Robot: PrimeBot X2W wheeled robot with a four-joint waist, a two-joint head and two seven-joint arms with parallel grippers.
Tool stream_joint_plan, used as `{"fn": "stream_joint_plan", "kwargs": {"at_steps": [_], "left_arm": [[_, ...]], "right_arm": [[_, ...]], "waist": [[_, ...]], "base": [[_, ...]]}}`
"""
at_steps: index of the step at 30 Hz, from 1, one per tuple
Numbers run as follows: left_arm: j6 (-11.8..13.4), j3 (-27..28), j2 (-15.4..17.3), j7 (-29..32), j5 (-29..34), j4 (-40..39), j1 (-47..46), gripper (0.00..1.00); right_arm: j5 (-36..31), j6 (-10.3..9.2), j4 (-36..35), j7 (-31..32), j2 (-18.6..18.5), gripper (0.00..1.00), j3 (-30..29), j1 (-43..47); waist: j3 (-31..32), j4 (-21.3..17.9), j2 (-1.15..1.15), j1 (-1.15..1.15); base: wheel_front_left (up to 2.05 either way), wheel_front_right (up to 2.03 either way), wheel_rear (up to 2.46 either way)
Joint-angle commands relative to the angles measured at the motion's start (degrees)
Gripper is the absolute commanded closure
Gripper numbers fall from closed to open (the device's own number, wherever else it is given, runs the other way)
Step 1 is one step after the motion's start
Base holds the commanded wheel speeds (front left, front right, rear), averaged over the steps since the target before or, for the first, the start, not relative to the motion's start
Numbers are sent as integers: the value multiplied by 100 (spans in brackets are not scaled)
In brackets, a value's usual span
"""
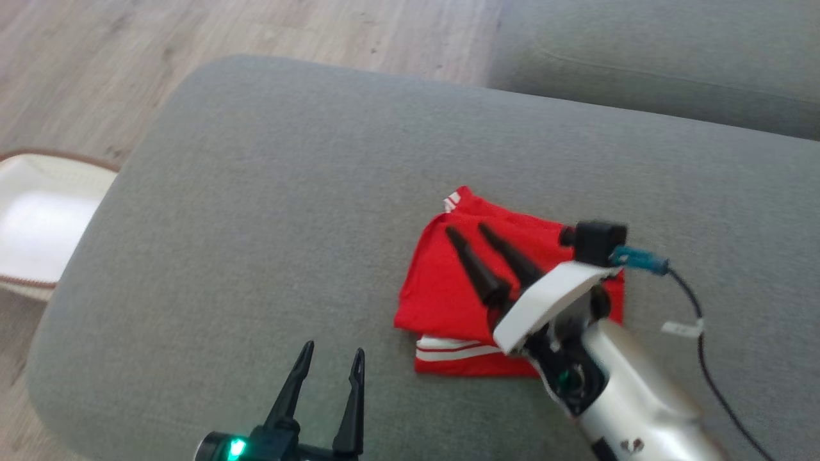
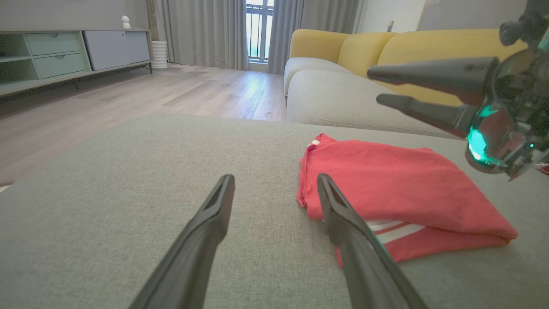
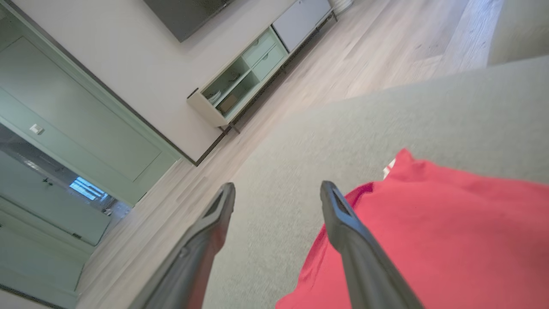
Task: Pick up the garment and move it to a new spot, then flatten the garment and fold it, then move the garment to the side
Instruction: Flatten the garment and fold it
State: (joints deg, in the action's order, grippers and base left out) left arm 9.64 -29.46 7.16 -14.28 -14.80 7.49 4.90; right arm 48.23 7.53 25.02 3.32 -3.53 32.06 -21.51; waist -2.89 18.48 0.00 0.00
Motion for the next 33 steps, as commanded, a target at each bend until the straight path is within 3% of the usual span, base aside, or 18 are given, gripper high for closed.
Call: {"fn": "stream_joint_plan", "kwargs": {"at_steps": [1,8,17,24,33], "left_arm": [[42,206,-48,-62,-22,-143,-242,0],[173,369,28,-67,-28,-252,-156,0],[349,598,87,-69,-124,-419,14,0],[444,754,111,-71,-184,-475,187,0],[489,905,104,-71,-59,-510,504,0]], "right_arm": [[-99,-4,-257,-148,65,0,-23,-347],[-1074,-4,-623,-750,-301,0,-869,-60],[-1941,-4,-948,-1542,-886,0,-1733,1026],[-2672,-4,-1170,-1820,-961,0,-2086,2082],[-3109,-4,-1806,-1830,-760,0,-2390,2995]], "waist": [[63,-111,0,0],[305,-593,0,0],[558,-1185,0,0],[731,-1421,0,0],[875,-1539,0,0]], "base": [[0,0,0],[0,0,0],[0,0,0],[0,0,0],[0,0,0]]}}
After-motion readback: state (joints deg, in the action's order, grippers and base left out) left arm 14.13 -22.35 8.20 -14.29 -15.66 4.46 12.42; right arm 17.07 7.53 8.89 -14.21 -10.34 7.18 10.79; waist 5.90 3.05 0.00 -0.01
